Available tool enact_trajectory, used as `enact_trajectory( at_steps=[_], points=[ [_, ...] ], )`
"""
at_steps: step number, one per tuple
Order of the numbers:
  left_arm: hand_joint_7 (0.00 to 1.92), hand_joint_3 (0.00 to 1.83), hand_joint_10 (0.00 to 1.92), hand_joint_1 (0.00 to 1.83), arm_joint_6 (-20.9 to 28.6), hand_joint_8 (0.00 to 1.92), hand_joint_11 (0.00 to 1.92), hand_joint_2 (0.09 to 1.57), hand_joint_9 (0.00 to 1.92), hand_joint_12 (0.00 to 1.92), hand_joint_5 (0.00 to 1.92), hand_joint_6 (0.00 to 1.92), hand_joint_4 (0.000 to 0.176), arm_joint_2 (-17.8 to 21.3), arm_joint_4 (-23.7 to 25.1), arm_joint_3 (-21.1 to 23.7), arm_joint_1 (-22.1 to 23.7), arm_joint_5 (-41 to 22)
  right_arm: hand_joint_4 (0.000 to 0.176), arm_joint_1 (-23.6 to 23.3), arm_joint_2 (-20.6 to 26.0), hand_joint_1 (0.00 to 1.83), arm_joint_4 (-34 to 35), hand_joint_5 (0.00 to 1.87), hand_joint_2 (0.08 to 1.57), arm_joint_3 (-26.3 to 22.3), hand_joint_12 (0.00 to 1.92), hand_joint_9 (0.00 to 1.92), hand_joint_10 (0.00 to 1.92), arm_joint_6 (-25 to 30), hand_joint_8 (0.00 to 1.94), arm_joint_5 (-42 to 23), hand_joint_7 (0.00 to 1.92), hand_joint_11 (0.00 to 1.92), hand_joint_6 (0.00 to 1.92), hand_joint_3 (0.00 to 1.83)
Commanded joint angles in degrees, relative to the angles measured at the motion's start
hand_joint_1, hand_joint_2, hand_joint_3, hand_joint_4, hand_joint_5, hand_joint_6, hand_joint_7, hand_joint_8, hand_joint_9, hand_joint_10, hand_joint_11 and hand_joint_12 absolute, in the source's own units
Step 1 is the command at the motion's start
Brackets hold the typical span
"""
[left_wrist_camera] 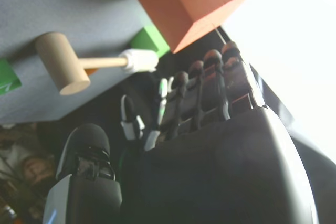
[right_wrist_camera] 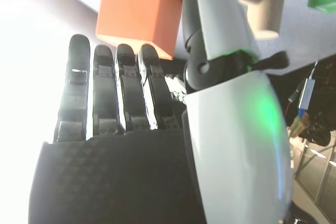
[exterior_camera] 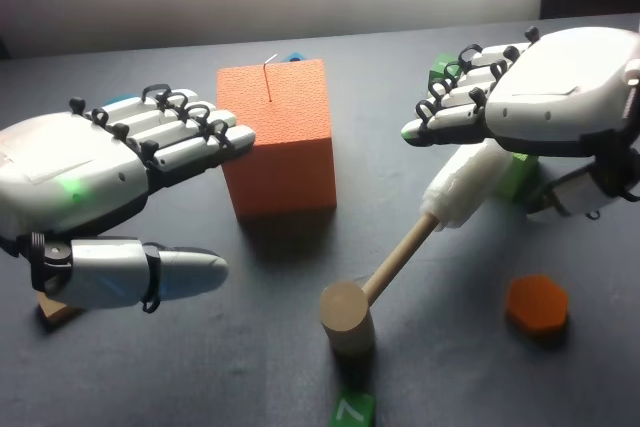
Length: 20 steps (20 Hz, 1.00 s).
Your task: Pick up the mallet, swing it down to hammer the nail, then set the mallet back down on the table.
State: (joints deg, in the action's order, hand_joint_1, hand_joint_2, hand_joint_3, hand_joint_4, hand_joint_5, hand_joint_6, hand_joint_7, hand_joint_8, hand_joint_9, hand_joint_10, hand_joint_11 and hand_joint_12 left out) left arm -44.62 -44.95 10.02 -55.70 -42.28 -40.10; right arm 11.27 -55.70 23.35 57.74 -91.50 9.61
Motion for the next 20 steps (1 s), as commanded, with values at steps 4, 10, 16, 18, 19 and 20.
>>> enact_trajectory(
  at_steps=[4, 10, 16, 18, 19, 20],
  points=[
    [0.0, 0.01, 0.0, 0.0, 1.67, 0.0, 0.0, 1.24, 0.0, 0.0, 0.0, 0.0, 0.0, -1.29, 1.16, -1.62, 1.32, -6.63, 0.0, 0.85, -2.92, 1.27, 0.26, 0.2, 1.02, 2.1, 0.65, 0.12, 0.0, -0.52, 0.0, -4.52, 0.14, 0.0, 0.0, 0.01],
    [0.0, 0.01, 0.0, 0.0, 1.93, 0.0, 0.0, 1.23, 0.0, 0.0, 0.0, 0.0, 0.0, -2.62, 2.17, -3.35, 1.76, -5.68, 0.0, 1.93, -7.12, 1.24, -1.75, 0.21, 1.02, 5.92, 0.63, 0.11, 0.0, -0.01, 0.0, -4.75, 0.14, 0.0, 0.0, 0.0],
    [0.0, 0.01, 0.0, 0.0, 1.93, 0.0, 0.0, 1.24, 0.0, 0.0, 0.0, 0.0, 0.0, -3.75, 2.44, -5.36, 1.8, -4.98, 0.0, 4.19, -10.82, 1.22, -1.74, 0.21, 1.04, 9.48, 0.59, 0.11, 0.0, 1.38, 0.0, -3.95, 0.15, 0.0, 0.0, 0.0],
    [0.0, 0.01, 0.0, 0.0, 1.93, 0.0, 0.0, 1.24, 0.0, 0.0, 0.0, 0.0, 0.0, -4.02, 2.58, -5.5, 2.09, -4.49, 0.0, 4.83, -12.06, 1.21, -1.73, 0.23, 1.05, 10.87, 0.6, 0.11, 0.0, 1.38, 0.0, -4.7, 0.14, 0.0, 0.0, 0.0],
    [0.0, 0.01, 0.0, 0.0, 1.93, 0.0, 0.0, 1.24, 0.0, 0.0, 0.0, 0.0, 0.0, -4.22, 2.74, -5.59, 2.34, -4.19, 0.0, 5.14, -12.62, 1.23, -1.74, 0.22, 1.04, 11.46, 0.62, 0.12, 0.01, 1.29, 0.0, -5.12, 0.15, 0.0, 0.0, 0.0],
    [0.0, 0.0, 0.0, 0.0, 1.93, 0.0, 0.0, 1.24, 0.0, 0.0, 0.0, 0.0, 0.0, -4.43, 2.86, -5.69, 2.55, -4.04, 0.0, 5.25, -13.22, 1.22, -1.74, 0.2, 1.04, 12.17, 0.63, 0.12, 0.0, 1.27, 0.0, -5.07, 0.15, 0.0, 0.0, 0.0]
  ],
)
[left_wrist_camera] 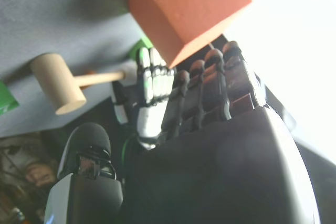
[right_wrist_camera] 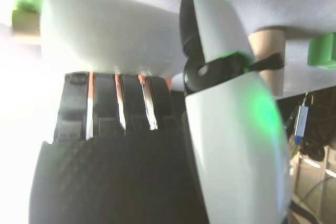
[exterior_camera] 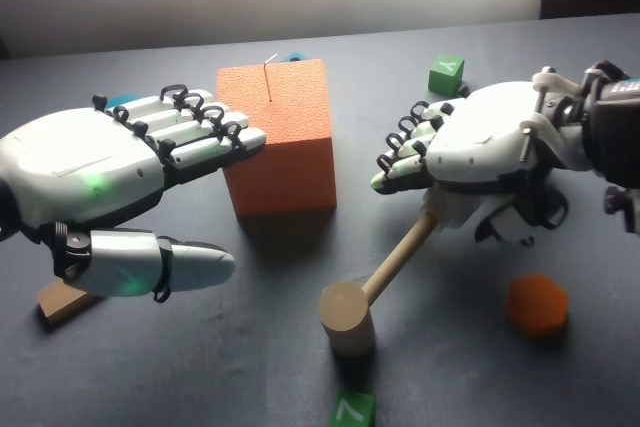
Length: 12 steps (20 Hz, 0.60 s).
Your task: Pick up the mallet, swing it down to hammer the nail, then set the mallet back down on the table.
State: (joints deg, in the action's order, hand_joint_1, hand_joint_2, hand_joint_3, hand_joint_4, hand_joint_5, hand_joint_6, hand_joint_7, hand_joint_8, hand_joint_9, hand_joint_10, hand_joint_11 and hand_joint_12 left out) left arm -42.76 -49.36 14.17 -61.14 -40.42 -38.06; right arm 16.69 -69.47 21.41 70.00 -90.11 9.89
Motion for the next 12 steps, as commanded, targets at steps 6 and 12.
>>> enact_trajectory(
  at_steps=[6, 12],
  points=[
    [0.0, 0.0, 0.0, 0.0, 0.07, 0.0, 0.0, 1.24, 0.0, 0.0, 0.0, 0.0, 0.0, -1.32, -0.99, -1.29, 1.4, -5.17, 0.0, -0.51, -2.46, 1.21, 0.22, 0.19, 1.05, 3.86, 0.57, 0.1, 0.0, -0.1, 0.0, -0.95, 0.13, 0.0, 0.0, 0.0],
    [0.0, 0.0, 0.0, 0.0, 0.09, 0.0, 0.0, 1.24, 0.0, 0.0, 0.01, 0.0, 0.0, -2.28, -0.89, -2.44, 1.33, -5.05, 0.0, -1.42, -3.72, 1.15, 0.23, 0.25, 1.09, 5.08, 0.58, 0.12, 0.0, 0.11, 0.0, 2.0, 0.15, 0.0, 0.0, 0.01]
  ],
)
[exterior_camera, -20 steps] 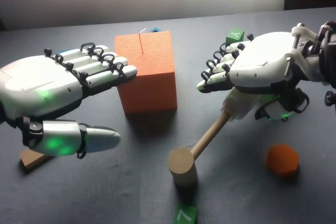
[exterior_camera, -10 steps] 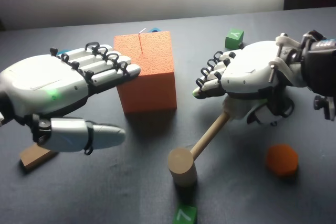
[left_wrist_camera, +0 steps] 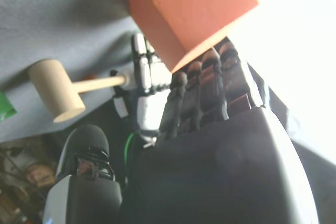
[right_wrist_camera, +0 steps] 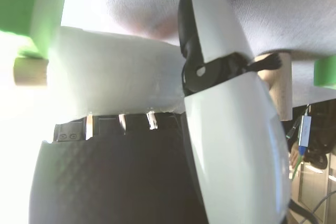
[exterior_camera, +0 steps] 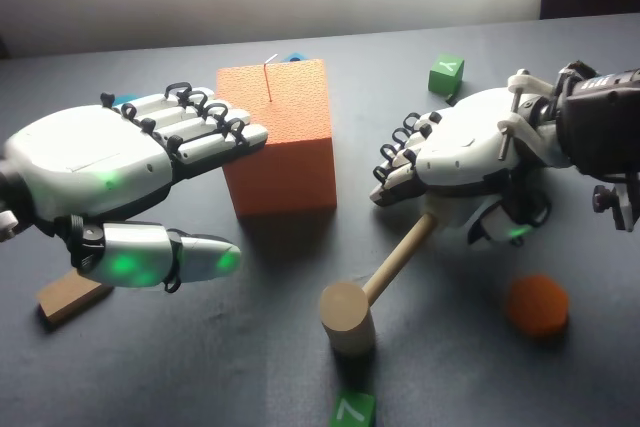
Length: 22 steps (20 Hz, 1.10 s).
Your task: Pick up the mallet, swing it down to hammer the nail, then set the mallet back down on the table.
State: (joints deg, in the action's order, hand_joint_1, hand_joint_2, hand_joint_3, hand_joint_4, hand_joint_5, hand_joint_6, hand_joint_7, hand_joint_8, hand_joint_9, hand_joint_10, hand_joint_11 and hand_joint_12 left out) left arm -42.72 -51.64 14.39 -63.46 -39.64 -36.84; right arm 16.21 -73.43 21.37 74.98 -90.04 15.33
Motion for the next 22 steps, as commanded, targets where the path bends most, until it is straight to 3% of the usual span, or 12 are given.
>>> enact_trajectory(
  at_steps=[1, 9, 14, 19, 21, 22],
  points=[
    [0.0, 0.0, 0.0, 0.0, 0.14, 0.0, 0.0, 1.24, 0.0, 0.0, 0.01, 0.0, 0.0, -0.15, -1.12, -0.24, 0.54, -6.17, 0.0, -0.98, -0.01, 1.14, 0.28, 0.24, 1.09, 0.46, 0.61, 0.13, 0.0, 0.45, 0.0, -2.91, 0.15, 0.0, 0.0, 0.0],
    [0.0, 0.0, 0.0, 0.0, 0.57, 0.0, 0.0, 1.25, 0.0, 0.0, 0.0, 0.0, 0.0, -0.75, -1.12, -0.71, 0.24, -6.17, 0.0, -1.24, -0.34, 1.15, 0.28, 0.2, 1.08, 0.99, 0.64, 0.13, 0.01, 1.95, 0.01, -1.25, 0.15, 0.0, 0.01, 0.0],
    [0.0, 0.0, 0.0, 0.0, 1.27, 0.0, 0.0, 1.24, 0.0, 0.0, 0.0, 0.0, 0.0, -1.03, -1.12, -0.9, -0.21, -6.17, 0.0, -1.22, -0.4, 1.13, 0.28, 0.34, 1.08, 0.98, 0.83, 0.23, 0.03, 2.14, 0.02, -0.96, 0.28, 0.0, 0.03, 0.0],
    [0.0, 0.0, 0.0, 0.0, 1.79, 0.0, 0.0, 1.25, 0.0, 0.0, 0.02, 0.0, 0.0, -1.24, -1.12, -1.0, -0.44, -6.02, 0.0, -1.19, -0.41, 1.11, 0.29, 0.56, 1.09, 0.97, 1.23, 0.53, 0.06, 2.82, 0.02, -0.97, 0.58, 0.03, 0.02, 0.0],
    [0.0, 0.0, 0.0, 0.0, 2.11, 0.0, 0.0, 1.25, 0.0, 0.0, 0.02, 0.01, 0.0, -1.24, -1.12, -0.97, -0.57, -5.83, 0.0, -1.17, -0.41, 1.09, 0.29, 0.59, 1.09, 0.97, 1.22, 0.59, 0.06, 3.32, 0.03, -0.75, 0.64, 0.08, 0.02, 0.0],
    [0.0, 0.0, 0.0, 0.0, 2.23, 0.0, 0.0, 1.25, 0.0, 0.0, 0.01, 0.0, 0.0, -1.25, -1.12, -0.96, -0.61, -5.76, 0.0, -1.16, -0.41, 1.1, 0.29, 0.68, 1.07, 0.96, 1.18, 0.71, 0.09, 3.41, 0.04, -0.53, 0.75, 0.17, 0.03, 0.0]
  ],
)
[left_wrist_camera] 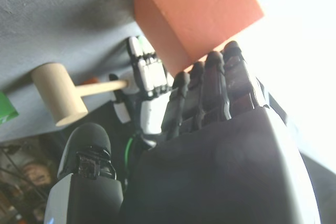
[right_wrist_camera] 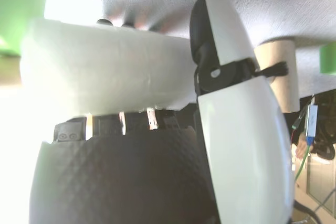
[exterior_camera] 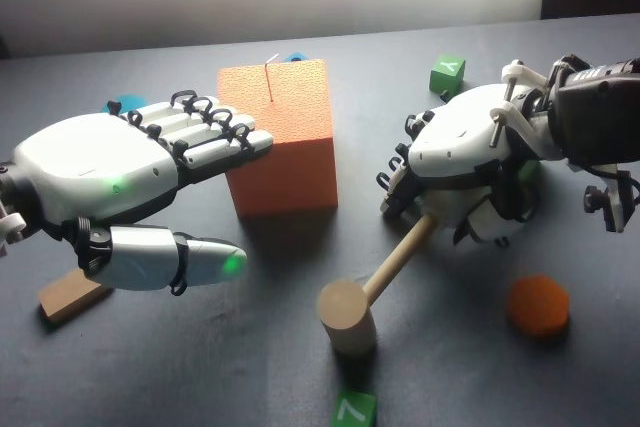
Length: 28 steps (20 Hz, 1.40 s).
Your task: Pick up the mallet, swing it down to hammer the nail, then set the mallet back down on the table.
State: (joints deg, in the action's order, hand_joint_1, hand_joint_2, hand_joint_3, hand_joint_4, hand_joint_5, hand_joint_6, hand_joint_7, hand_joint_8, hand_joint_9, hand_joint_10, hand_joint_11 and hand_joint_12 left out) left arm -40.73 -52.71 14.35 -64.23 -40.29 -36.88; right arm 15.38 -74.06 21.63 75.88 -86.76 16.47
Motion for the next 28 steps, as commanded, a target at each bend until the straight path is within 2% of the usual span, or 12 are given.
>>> enact_trajectory(
  at_steps=[1, 4, 5, 6, 7, 9, 17, 19, 20, 22, 23, 28],
  points=[
    [0.0, 0.0, 0.0, 0.0, 0.34, 0.0, 0.0, 1.24, 0.0, 0.0, 0.0, 0.0, 0.0, -0.18, -1.07, -0.2, 0.01, -5.65, 0.0, -0.35, 0.24, 1.1, 0.02, 0.76, 1.05, 0.05, 1.15, 0.79, 0.12, 0.28, 0.05, -1.53, 0.83, 0.25, 0.05, 0.0],
    [0.0, 0.0, 0.0, 0.0, 0.69, 0.0, 0.0, 1.25, 0.0, 0.0, 0.0, 0.0, 0.0, -0.2, -1.07, 0.0, -0.09, -4.93, 0.0, -0.59, 0.68, 1.03, 0.03, 0.85, 1.06, -0.22, 1.1, 0.84, 0.17, 0.59, 0.07, -1.21, 0.92, 0.34, 0.05, 0.0],
    [0.0, 0.0, 0.0, 0.0, 0.69, 0.0, 0.0, 1.25, 0.0, 0.0, 0.0, 0.0, 0.0, -0.2, -1.07, 0.07, -0.09, -4.76, 0.0, -0.58, 0.75, 1.01, 0.03, 0.81, 0.98, -0.31, 1.19, 0.68, 0.84, 0.59, 0.53, -1.21, 0.84, 0.43, 0.39, 0.05],
    [0.0, 0.0, 0.0, 0.0, 0.69, 0.0, 0.0, 1.25, 0.0, 0.0, 0.0, 0.0, 0.0, -0.2, -1.07, 0.15, -0.12, -4.66, 0.0, -0.58, 0.92, 1.01, 0.03, 0.81, 0.98, -0.54, 1.19, 0.68, 0.84, 0.59, 0.53, -1.21, 0.84, 0.43, 0.39, 0.05],
    [0.0, 0.0, 0.0, 0.0, 0.69, 0.0, 0.0, 1.26, 0.0, 0.0, 0.0, 0.0, 0.0, -0.2, -1.07, 0.2, -0.16, -4.65, 0.0, -0.64, 1.11, 0.97, 0.03, 0.52, 1.04, -0.82, 1.48, 0.57, 1.51, 0.59, 1.55, -1.21, 0.54, 0.48, 1.39, 0.01],
    [0.0, 0.0, 0.0, 0.0, 0.69, 0.0, 0.0, 1.25, 0.0, 0.0, 0.0, 0.0, 0.0, -0.2, -0.87, 0.16, -0.16, -4.65, 0.0, -0.85, 1.62, 0.92, 0.03, 0.6, 1.06, -1.61, 1.91, 0.68, 1.91, 0.56, 1.93, -1.21, 0.64, 0.74, 1.87, 0.0],
    [0.0, 0.0, 0.0, 0.0, 0.69, 0.0, 0.0, 1.25, 0.0, 0.0, 0.0, 0.0, 0.0, -0.2, 0.32, 0.03, 0.52, -3.77, 0.0, -0.91, 2.42, 0.87, 0.02, 1.12, 1.06, -2.76, 1.92, 1.22, 1.92, 0.34, 1.94, -1.25, 1.14, 1.41, 1.92, 0.0],
    [0.0, 0.0, 0.0, 0.0, 0.69, 0.0, 0.0, 1.25, 0.0, 0.0, 0.01, 0.0, 0.0, -0.19, 0.32, 0.02, 0.55, -3.77, 0.0, -0.82, 2.94, 0.71, 0.02, 1.42, 1.27, -3.45, 1.92, 1.61, 1.92, 0.03, 1.94, -1.25, 1.54, 1.78, 1.92, 0.01],
    [0.01, 0.0, 0.0, 0.0, 0.69, 0.0, 0.0, 1.26, 0.0, 0.0, 0.0, 0.0, 0.0, -0.19, 0.32, 0.02, 0.55, -3.77, 0.012, -0.83, 3.27, 0.78, 0.02, 1.44, 1.34, -3.83, 1.92, 1.66, 1.92, 0.02, 1.94, -1.25, 1.59, 1.83, 1.92, 0.02],
    [0.0, 0.0, 0.0, 0.0, 0.69, 0.0, 0.0, 1.26, 0.0, 0.0, 0.0, 0.0, 0.0, -0.19, 0.4, 0.05, 0.55, -3.74, 0.143, -0.91, 4.1, 0.86, 0.02, 1.46, 1.4, -4.76, 1.92, 1.68, 1.92, 0.02, 1.94, -1.31, 1.62, 1.86, 1.92, 0.0],
    [0.0, 0.01, 0.0, 0.0, 0.69, 0.0, 0.0, 1.26, 0.0, 0.0, 0.0, 0.0, 0.0, -0.19, 0.43, 0.06, 0.55, -3.68, 0.164, -1.01, 4.61, 0.78, 0.02, 1.47, 1.42, -5.29, 1.92, 1.68, 1.92, 0.02, 1.94, -1.31, 1.62, 1.85, 1.92, 0.01],
    [0.01, 0.0, 0.0, 0.0, 0.69, 0.0, 0.0, 1.25, 0.0, 0.0, 0.01, 0.0, 0.0, -0.18, 0.43, 0.02, 0.63, -3.66, 0.176, -2.81, 7.75, 0.75, 0.02, 1.44, 1.42, -7.9, 1.92, 1.66, 1.92, 0.03, 1.94, -1.31, 1.6, 1.83, 1.92, 0.0]
  ],
)
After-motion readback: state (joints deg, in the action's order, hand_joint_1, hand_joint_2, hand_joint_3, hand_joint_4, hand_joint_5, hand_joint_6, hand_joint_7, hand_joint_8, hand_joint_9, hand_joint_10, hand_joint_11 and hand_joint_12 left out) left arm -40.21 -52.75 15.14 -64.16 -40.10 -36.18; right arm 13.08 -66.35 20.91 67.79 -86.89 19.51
